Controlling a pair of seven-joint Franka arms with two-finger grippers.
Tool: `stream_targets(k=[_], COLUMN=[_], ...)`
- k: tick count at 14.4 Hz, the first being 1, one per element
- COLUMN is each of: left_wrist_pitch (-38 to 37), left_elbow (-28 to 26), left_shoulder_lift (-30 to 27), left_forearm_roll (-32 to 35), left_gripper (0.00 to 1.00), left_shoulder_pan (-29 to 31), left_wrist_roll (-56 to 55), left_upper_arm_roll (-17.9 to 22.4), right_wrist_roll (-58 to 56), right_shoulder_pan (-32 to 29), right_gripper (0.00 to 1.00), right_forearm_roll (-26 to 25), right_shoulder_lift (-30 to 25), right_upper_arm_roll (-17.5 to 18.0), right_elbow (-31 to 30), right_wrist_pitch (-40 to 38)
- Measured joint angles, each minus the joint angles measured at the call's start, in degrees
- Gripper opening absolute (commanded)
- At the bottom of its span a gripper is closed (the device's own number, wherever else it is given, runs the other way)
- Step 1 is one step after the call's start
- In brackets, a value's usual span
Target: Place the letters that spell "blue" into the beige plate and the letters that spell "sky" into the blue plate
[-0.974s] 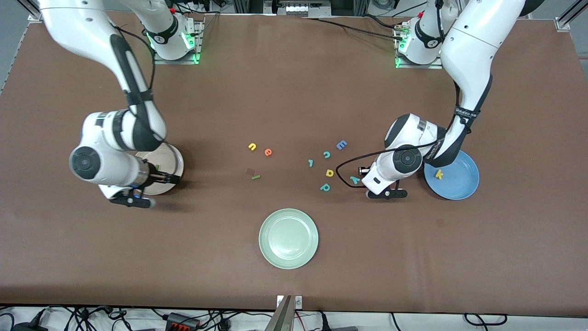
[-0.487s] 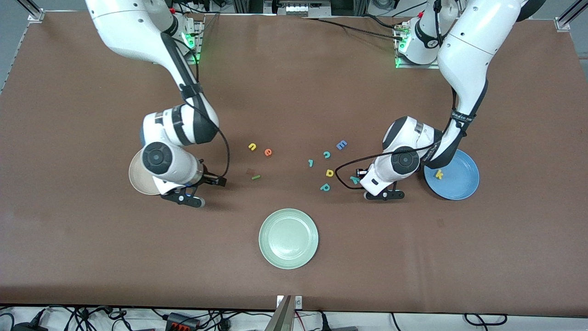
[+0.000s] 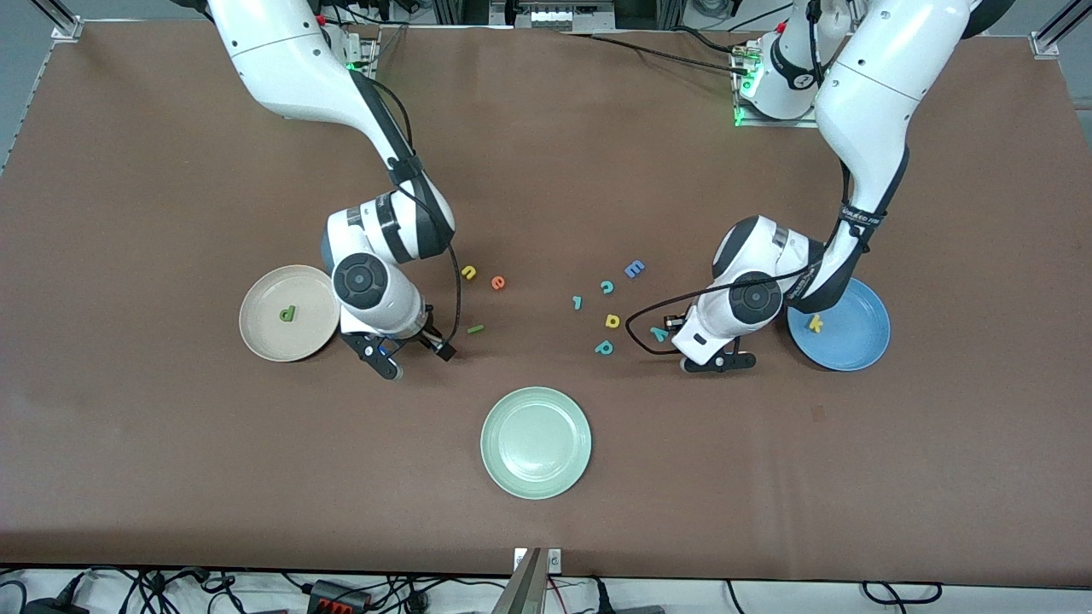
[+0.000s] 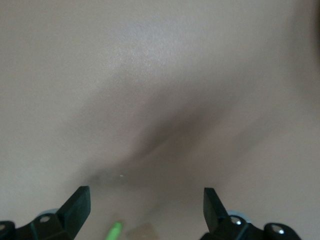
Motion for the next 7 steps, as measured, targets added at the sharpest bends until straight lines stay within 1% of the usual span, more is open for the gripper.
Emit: stream_targets(k=[2,4,6,7], left_wrist_pitch=[-1.5,-5.1,-6.7,-7.0], left_elbow=[0.0,0.3,0.4,0.4], left_shoulder_lift=[-0.4,-1.7,-3.3,-3.6], left_forearm_roll=[0.0,0.0,0.0,0.0], left_gripper=[0.04,0.04,0.05,0.13], left_shoulder_pan=[0.1,0.6,1.7,2.1], left_wrist_roll=[-0.5,-0.5,-0.5,-0.5], left_upper_arm_roll=[0.0,0.0,0.0,0.0], right_wrist_roll=[6.5,11.0,14.8,16.1], right_shoulder_pan=[0.6,1.7,3.0,3.4], right_gripper=[1.0,1.0,1.0,1.0], right_forearm_roll=[0.0,0.0,0.1,0.5], right_shoulder_lift=[1.6,3.2,4.4,4.8], right_upper_arm_roll=[0.0,0.0,0.0,0.0], right_elbow=[1.7,3.6,4.6,4.9], right_wrist_pitch=[0.8,1.1,2.0,2.3])
